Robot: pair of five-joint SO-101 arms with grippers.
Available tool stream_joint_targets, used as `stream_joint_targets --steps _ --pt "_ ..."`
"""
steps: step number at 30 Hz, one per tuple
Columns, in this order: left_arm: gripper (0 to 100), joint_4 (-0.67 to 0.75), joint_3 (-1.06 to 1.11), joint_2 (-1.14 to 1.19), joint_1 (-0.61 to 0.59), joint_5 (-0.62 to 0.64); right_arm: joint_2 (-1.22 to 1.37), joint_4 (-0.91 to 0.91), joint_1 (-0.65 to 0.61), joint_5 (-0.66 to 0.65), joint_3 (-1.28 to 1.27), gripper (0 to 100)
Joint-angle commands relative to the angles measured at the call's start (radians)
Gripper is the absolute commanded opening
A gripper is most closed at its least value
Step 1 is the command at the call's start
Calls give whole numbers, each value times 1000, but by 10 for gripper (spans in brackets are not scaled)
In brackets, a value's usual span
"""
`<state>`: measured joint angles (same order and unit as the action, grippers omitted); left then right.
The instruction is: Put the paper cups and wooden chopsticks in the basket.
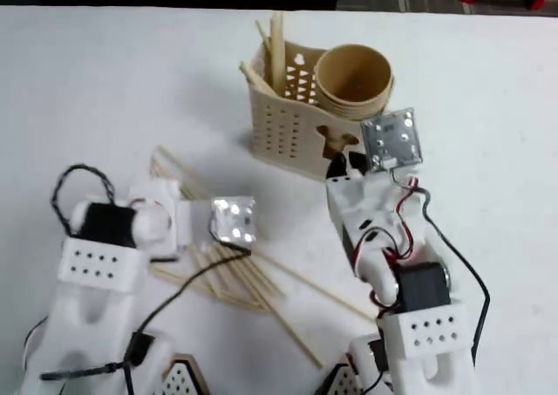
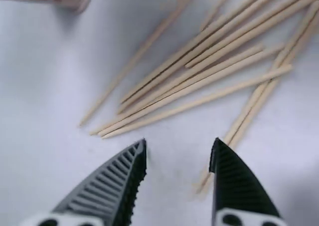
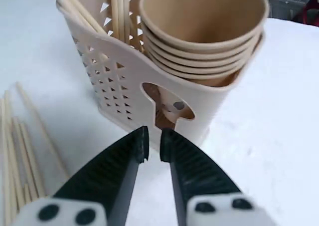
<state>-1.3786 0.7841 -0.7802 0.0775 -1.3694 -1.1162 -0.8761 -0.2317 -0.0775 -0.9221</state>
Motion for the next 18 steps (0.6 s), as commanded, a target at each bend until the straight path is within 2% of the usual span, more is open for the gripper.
stream_joint_targets --steps 1,8,16,18 --pt "227 106 127 -21 70 -104 -31 39 27 -3 3 74" --pt "227 313 353 -21 71 -157 -33 39 31 -3 3 74" --pt "226 493 486 -21 88 -152 -36 39 31 -3 3 74" --pt "225 540 516 -21 111 -106 -38 39 31 -3 3 74"
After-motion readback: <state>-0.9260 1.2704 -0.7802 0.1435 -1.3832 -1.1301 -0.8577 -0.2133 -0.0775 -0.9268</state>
